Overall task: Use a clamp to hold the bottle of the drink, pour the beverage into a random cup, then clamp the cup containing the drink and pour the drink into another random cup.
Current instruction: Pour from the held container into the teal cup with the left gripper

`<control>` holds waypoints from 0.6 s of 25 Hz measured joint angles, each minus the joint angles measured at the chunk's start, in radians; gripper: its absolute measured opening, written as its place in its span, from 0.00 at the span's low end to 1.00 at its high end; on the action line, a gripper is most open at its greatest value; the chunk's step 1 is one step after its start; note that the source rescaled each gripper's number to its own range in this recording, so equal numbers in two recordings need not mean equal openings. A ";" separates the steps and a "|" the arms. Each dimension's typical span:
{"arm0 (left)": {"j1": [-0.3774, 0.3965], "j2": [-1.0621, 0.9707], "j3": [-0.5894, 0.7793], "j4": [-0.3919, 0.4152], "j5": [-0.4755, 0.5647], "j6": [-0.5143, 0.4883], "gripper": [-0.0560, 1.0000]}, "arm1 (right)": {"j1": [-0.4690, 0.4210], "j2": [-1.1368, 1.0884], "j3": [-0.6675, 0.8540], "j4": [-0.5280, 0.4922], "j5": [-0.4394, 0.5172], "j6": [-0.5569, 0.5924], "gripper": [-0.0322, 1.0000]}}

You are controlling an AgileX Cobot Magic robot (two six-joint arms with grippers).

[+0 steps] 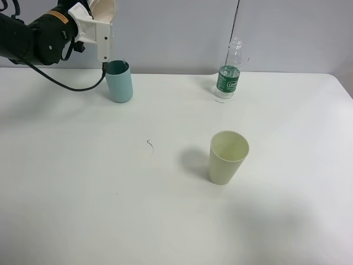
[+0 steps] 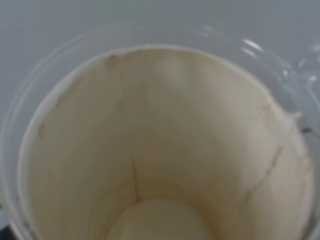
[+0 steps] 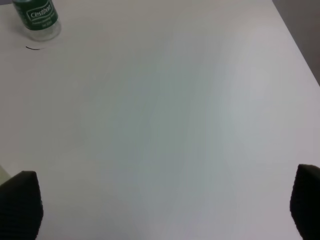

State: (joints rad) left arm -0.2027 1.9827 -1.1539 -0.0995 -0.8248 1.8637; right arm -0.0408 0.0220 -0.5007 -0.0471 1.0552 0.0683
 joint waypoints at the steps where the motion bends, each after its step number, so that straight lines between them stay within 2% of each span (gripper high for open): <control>1: 0.000 0.000 0.000 0.006 -0.012 0.002 0.06 | 0.000 0.000 0.000 0.000 0.000 0.000 1.00; 7: 0.000 0.000 0.000 0.011 -0.019 -0.007 0.06 | 0.000 0.000 0.000 0.000 0.000 0.000 1.00; 10: 0.000 0.000 0.000 -0.013 -0.007 -0.064 0.06 | 0.000 0.000 0.000 0.000 0.000 0.000 1.00; 13: 0.000 -0.008 0.000 -0.042 0.068 -0.169 0.06 | 0.000 0.000 0.000 0.000 0.000 0.000 1.00; 15: -0.001 -0.026 0.000 -0.051 0.166 -0.248 0.06 | 0.000 0.000 0.000 0.000 0.000 0.000 1.00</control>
State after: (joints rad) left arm -0.2036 1.9571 -1.1539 -0.1510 -0.6585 1.6154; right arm -0.0408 0.0220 -0.5007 -0.0471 1.0552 0.0683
